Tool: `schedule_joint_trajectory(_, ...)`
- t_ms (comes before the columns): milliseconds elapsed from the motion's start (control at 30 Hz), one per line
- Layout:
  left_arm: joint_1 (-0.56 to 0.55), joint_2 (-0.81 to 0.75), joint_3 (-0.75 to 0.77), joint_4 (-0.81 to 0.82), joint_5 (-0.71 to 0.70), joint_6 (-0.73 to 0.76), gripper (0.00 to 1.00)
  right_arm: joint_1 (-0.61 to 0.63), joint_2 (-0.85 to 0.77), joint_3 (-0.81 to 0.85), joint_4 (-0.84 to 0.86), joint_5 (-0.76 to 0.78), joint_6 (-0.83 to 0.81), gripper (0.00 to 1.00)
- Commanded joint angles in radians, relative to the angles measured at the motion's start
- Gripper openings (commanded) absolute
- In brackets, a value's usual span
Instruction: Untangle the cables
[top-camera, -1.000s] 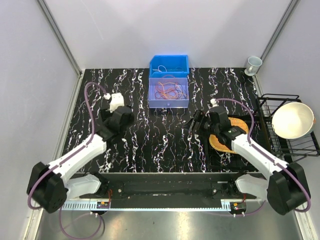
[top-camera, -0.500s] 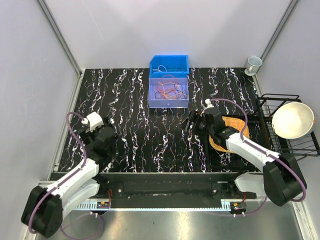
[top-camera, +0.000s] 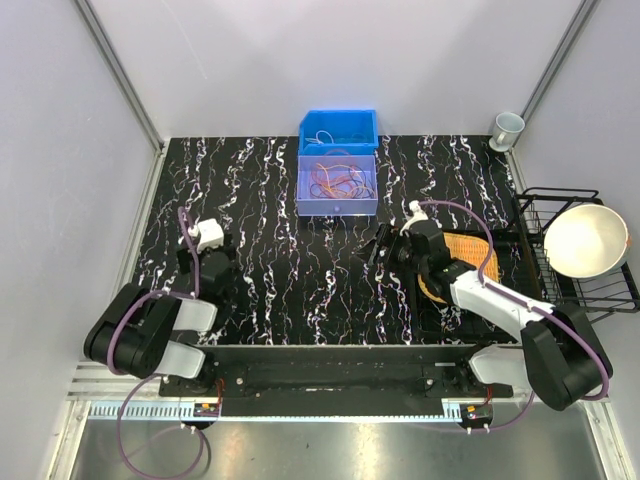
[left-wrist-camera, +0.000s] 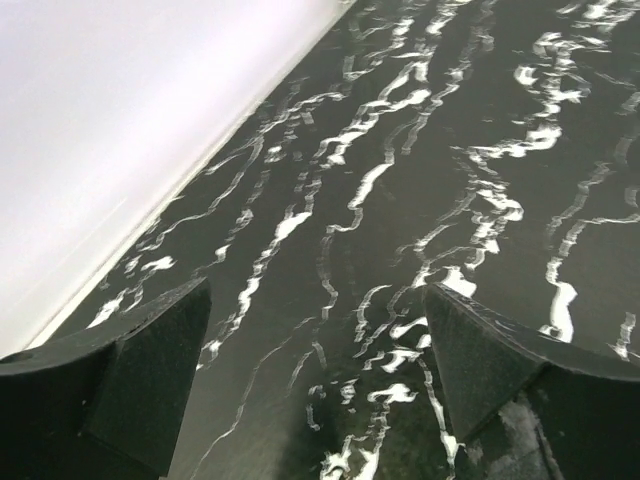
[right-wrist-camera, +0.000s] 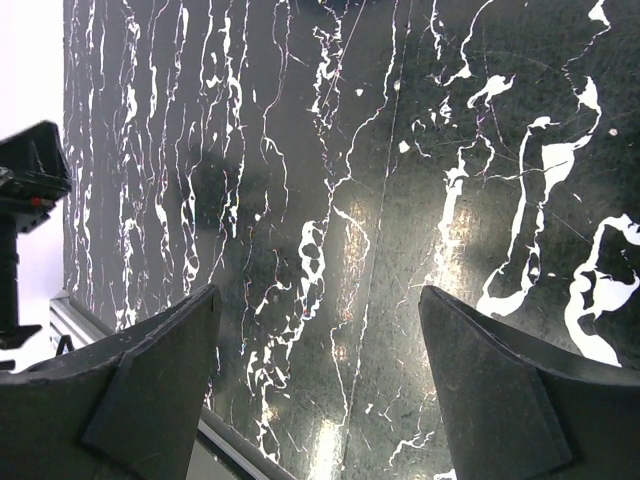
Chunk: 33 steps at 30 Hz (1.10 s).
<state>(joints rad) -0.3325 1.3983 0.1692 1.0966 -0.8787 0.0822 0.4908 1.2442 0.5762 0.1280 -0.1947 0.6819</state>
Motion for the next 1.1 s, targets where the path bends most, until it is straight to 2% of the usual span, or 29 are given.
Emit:
schedule_joint_trajectory(0, 0.068, -0.051, 0.015, 0.155, 0.216, 0.002, 0.89, 0.002, -0.019, -0.015, 0.082, -0.018, -0.022, 0.87)
schedule_joint_trajectory(100, 0.087, -0.061, -0.013, 0.181, 0.262, -0.010, 0.88, 0.003, 0.009, -0.001, 0.082, -0.040, -0.024, 0.88)
schedule_joint_trajectory(233, 0.145, -0.056, -0.045, 0.204, 0.426, -0.038, 0.93, 0.003, 0.040, 0.020, 0.070, -0.058, -0.031, 0.89)
schedule_joint_trajectory(267, 0.171, -0.035, -0.037, 0.226, 0.475, -0.051, 0.93, 0.002, 0.038, 0.020, 0.071, -0.060, -0.031, 0.89)
schedule_joint_trajectory(300, 0.171, 0.014, -0.016, 0.256, 0.459, -0.033, 0.94, 0.003, 0.038, 0.019, 0.071, -0.060, -0.033, 0.90)
schedule_joint_trajectory(333, 0.197, -0.022, 0.030, 0.065, 0.492, -0.076, 0.96, 0.003, 0.034, 0.017, 0.073, -0.060, -0.033, 0.90)
schedule_joint_trajectory(367, 0.222, -0.036, 0.044, 0.042, 0.519, -0.078, 0.96, 0.003, 0.035, 0.017, 0.073, -0.061, -0.035, 0.91)
schedule_joint_trajectory(400, 0.225, -0.010, 0.043, 0.086, 0.521, -0.079, 0.97, 0.003, 0.035, 0.017, 0.076, -0.066, -0.035, 0.91)
schedule_joint_trajectory(467, 0.225, -0.028, 0.041, 0.048, 0.524, -0.079, 0.99, 0.003, 0.041, 0.019, 0.076, -0.071, -0.038, 0.91)
schedule_joint_trajectory(533, 0.221, -0.015, 0.029, 0.097, 0.517, -0.078, 0.99, 0.003, 0.049, 0.024, 0.075, -0.077, -0.039, 0.91)
schedule_joint_trajectory(700, 0.222, -0.019, 0.036, 0.083, 0.523, -0.079, 0.99, 0.003, 0.043, 0.030, 0.067, -0.069, -0.038, 0.92)
schedule_joint_trajectory(833, 0.224, -0.019, 0.036, 0.083, 0.523, -0.078, 0.99, 0.002, 0.037, 0.077, -0.003, -0.054, -0.064, 0.92)
schedule_joint_trajectory(967, 0.224, -0.019, 0.035, 0.082, 0.523, -0.079, 0.99, 0.003, -0.037, 0.111, -0.042, 0.084, -0.123, 0.92)
schedule_joint_trajectory(1067, 0.222, -0.019, 0.036, 0.082, 0.523, -0.079, 0.99, 0.002, -0.094, 0.123, -0.045, 0.292, -0.183, 0.95)
